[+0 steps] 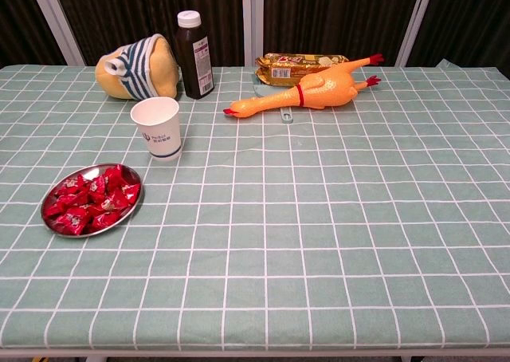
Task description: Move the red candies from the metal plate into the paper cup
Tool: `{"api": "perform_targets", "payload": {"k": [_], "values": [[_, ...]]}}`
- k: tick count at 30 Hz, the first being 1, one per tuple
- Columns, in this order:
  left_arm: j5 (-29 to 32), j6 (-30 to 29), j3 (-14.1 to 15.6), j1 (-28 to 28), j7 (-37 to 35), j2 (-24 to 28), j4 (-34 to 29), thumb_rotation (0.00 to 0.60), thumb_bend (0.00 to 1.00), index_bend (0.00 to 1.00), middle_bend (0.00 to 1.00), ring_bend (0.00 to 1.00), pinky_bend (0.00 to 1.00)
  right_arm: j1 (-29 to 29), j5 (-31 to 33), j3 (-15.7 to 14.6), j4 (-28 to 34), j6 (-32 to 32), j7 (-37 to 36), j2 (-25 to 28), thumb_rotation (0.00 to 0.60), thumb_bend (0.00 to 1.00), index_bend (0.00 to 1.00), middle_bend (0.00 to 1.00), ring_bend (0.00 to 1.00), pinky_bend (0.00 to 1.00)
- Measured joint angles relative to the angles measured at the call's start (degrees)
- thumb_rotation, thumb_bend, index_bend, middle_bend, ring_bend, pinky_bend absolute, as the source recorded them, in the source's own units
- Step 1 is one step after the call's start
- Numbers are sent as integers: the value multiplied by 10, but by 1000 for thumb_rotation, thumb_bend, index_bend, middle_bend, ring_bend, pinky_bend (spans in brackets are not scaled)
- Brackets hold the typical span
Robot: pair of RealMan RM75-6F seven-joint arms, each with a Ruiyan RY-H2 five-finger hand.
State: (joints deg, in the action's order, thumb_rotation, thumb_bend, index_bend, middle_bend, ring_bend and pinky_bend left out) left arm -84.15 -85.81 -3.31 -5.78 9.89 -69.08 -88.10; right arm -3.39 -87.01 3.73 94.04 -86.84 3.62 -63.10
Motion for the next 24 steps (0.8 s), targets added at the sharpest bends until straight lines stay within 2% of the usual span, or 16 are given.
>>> {"api": "perform_targets", "payload": {"k": [13, 21, 24], "values": [[-16, 4, 3, -6, -6, 1, -5, 600, 42, 296, 305, 224, 253, 3, 2, 3, -8, -6, -21, 7, 600, 16, 56, 216, 42, 136], [-54, 61, 6, -56, -31, 18, -7, 600, 64, 301, 305, 224, 254, -2, -3, 13, 0, -12, -22, 27, 600, 16, 56, 215, 42, 136], [-80, 88, 7, -84, -44, 20, -4, 600, 83, 308, 305, 224, 294, -3, -3, 14, 4, -10, -20, 32, 600, 16, 56, 214, 42, 137]]}}
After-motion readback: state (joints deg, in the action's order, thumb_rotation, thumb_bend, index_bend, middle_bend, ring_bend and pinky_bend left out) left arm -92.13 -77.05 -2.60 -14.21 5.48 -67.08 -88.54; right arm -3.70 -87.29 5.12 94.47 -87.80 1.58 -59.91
